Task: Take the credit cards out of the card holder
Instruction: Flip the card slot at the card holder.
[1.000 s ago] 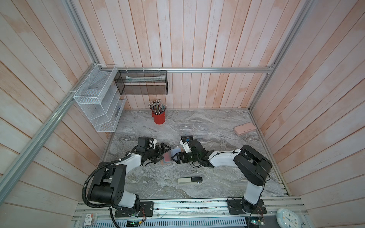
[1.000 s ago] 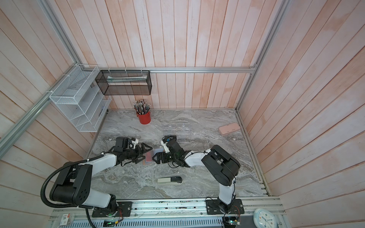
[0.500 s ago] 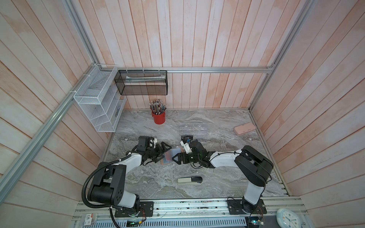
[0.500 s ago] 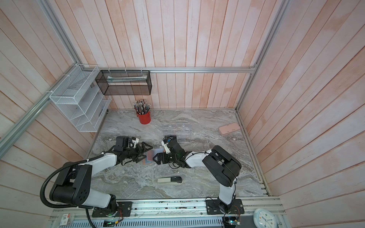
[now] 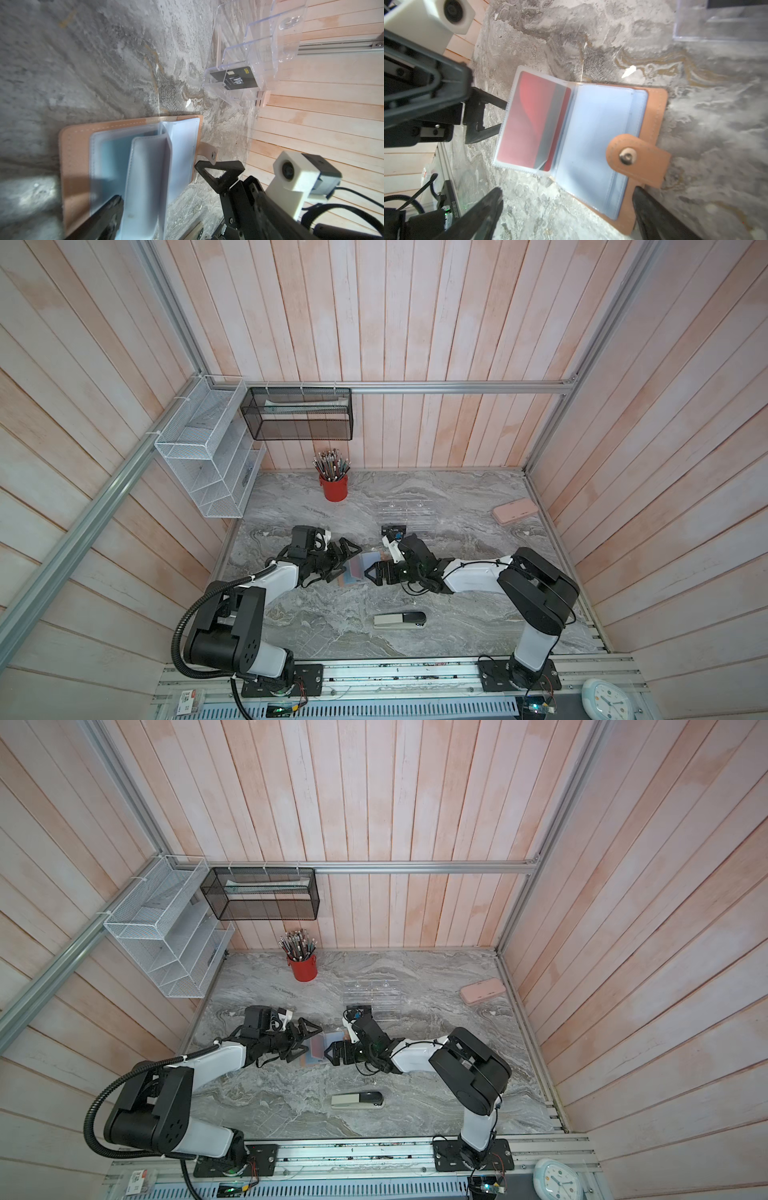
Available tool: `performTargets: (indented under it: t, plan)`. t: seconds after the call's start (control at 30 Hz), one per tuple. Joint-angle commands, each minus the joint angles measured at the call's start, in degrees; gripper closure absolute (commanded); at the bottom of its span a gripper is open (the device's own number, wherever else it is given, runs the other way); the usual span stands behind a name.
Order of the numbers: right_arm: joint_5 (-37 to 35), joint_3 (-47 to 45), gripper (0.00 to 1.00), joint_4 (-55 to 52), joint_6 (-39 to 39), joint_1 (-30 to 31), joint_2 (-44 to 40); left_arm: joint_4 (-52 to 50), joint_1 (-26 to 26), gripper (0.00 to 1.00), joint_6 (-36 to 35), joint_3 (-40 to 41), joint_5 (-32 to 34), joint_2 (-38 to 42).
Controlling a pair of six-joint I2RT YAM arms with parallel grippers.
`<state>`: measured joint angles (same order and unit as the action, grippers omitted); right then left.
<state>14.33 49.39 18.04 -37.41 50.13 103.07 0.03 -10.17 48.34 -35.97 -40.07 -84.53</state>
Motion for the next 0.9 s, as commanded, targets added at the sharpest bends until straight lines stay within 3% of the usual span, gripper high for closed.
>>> performTargets:
  t: [0.0,0.87]
  plan:
    - [-4.94,0.0,0.02,-3.45,-0.36,1.11,-1.55,1.54,-0.49,0.0,0.74,-1.56,-0.31,0.51]
    - [-13.45,-1.67,0.02,-4.46,-4.98,2.61,-3.56,3.48,-2.97,0.0,2.64,-1.84,0.88,-1.17]
